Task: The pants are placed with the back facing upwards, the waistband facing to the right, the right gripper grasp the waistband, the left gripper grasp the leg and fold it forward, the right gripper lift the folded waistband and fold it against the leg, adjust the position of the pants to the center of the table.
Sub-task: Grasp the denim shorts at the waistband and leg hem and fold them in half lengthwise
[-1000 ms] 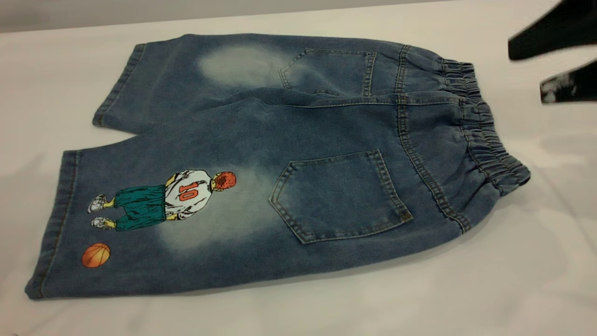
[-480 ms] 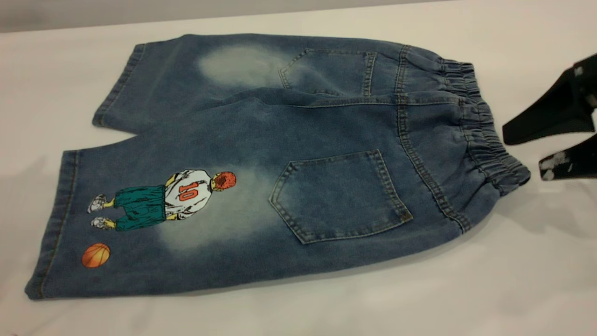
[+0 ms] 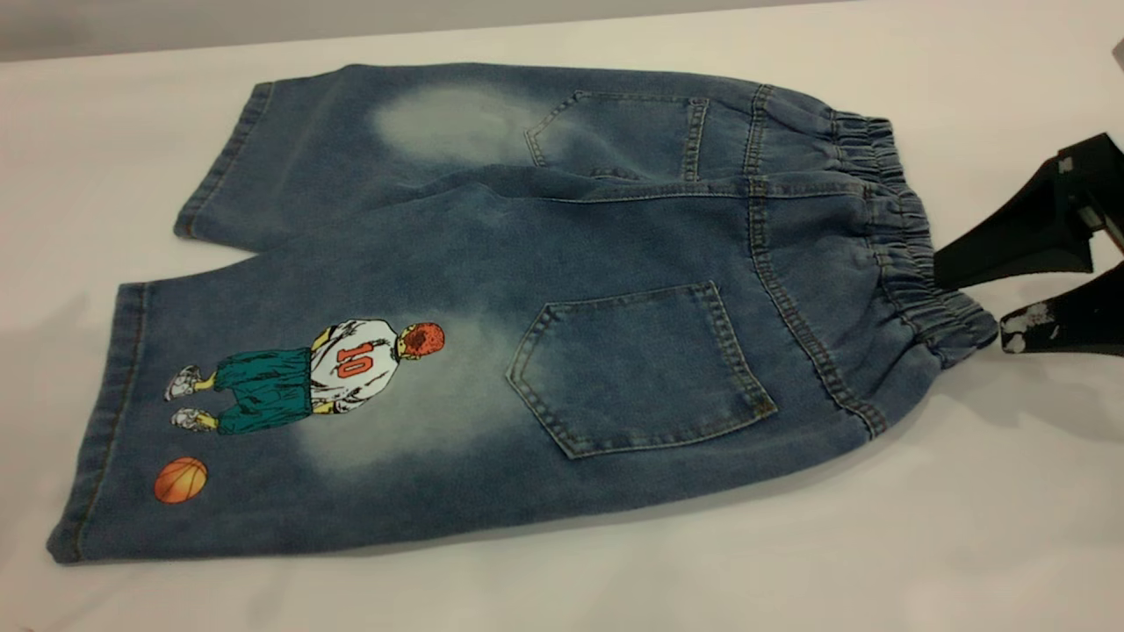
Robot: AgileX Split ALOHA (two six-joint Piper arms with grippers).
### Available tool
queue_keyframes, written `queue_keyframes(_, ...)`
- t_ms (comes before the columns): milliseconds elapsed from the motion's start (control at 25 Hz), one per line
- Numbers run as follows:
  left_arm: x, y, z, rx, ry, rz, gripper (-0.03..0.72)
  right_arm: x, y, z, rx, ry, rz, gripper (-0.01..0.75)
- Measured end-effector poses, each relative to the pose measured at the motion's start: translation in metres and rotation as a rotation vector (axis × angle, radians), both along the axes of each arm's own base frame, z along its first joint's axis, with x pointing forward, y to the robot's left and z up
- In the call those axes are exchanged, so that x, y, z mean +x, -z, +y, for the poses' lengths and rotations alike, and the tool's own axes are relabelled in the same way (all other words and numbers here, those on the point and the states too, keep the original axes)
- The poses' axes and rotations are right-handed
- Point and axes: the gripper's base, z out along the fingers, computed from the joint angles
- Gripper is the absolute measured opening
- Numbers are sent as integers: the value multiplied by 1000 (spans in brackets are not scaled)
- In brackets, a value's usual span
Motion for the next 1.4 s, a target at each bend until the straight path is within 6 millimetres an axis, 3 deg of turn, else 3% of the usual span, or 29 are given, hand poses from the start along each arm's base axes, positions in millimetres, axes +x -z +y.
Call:
queue_keyframes(480,0,0,0,0,-1,-4,462,1,21,-2,29,117,72,556)
queue_keyframes(960,0,0,0,0,-2,-5,462,5,19,4,110,99,44,546)
queue_keyframes(1200,0,0,0,0,-2,-5,462,6,19,3,111,98,37,453)
queue_keyframes(1400,0,0,0,-3,-3,-5,462,6,19,3,113,98,37,288)
